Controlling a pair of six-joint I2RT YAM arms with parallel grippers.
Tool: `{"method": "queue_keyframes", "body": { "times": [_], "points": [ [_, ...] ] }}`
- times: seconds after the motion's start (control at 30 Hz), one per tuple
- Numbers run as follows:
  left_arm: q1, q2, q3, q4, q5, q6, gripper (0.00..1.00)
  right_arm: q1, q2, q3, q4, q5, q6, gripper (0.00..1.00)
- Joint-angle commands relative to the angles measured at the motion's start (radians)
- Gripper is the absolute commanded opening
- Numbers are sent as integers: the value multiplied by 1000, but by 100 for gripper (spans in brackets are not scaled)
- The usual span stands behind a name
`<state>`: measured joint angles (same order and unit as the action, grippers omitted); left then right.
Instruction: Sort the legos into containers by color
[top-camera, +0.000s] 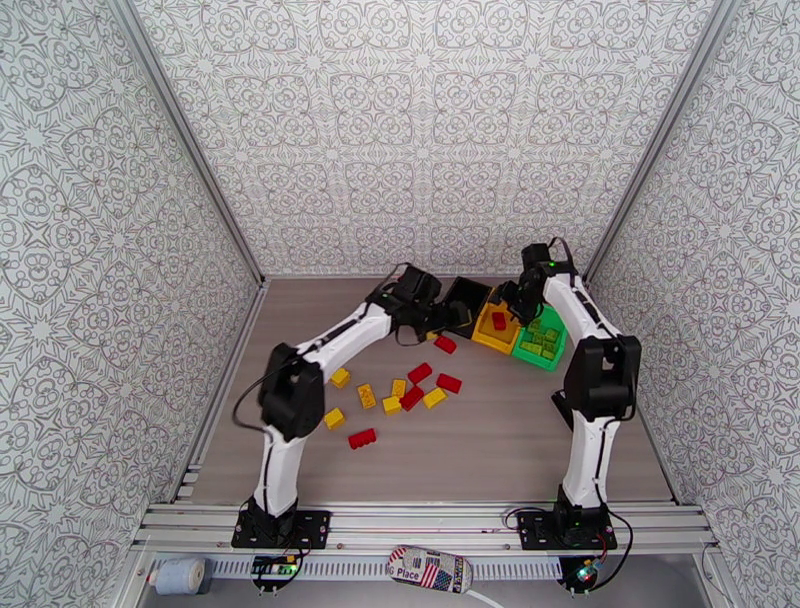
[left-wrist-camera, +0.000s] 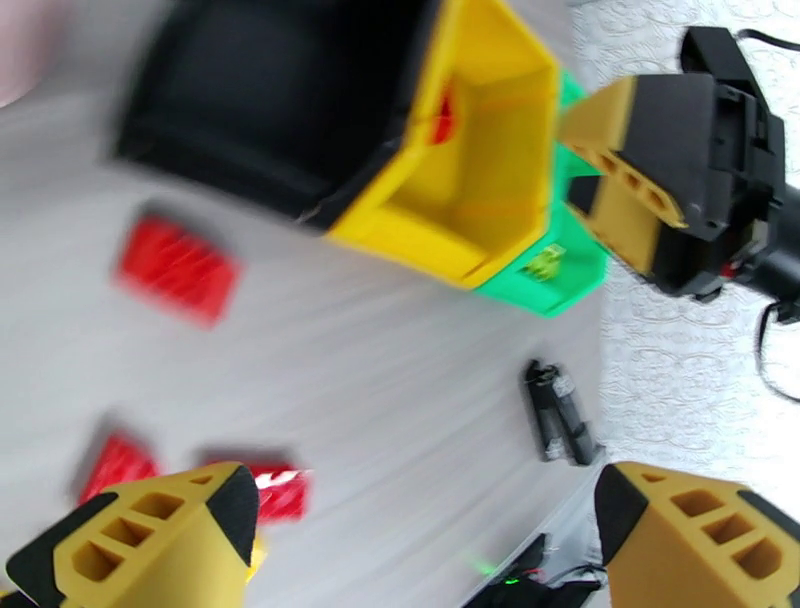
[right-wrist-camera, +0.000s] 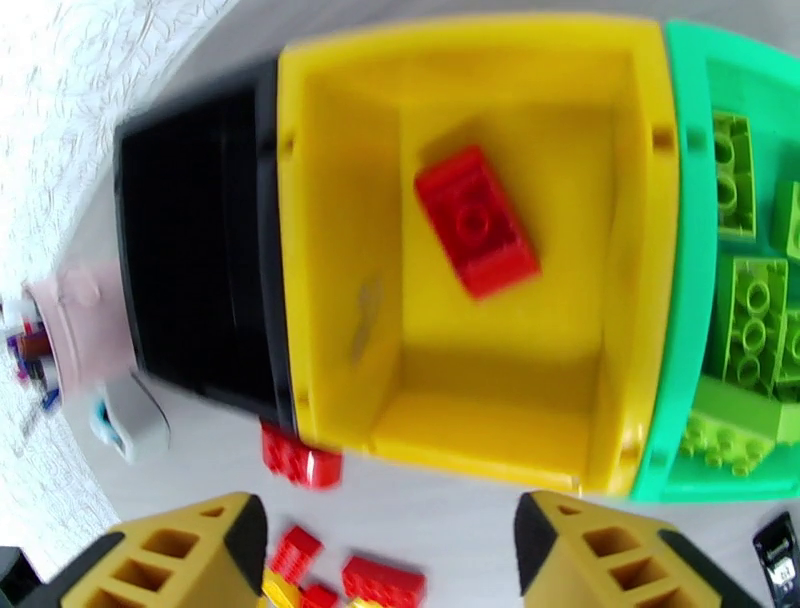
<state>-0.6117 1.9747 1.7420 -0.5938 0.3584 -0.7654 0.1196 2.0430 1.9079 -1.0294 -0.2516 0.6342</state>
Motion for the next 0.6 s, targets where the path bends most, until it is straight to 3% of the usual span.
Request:
{"method": "queue_keyframes", "body": {
  "times": [0.0,0.3,0.57],
  "points": [
    [-5,-150,-119,-52,-186,49,95,87,-93,-60,-44,27,-85,73],
    [7,-449,-512,-49,-329,-62,95,303,-160,-282,-22,108,-139,79],
    [11,-658,-687,-142,-389,-107,98,459,-215,-498,42,164,-109,84]
  ]
}}
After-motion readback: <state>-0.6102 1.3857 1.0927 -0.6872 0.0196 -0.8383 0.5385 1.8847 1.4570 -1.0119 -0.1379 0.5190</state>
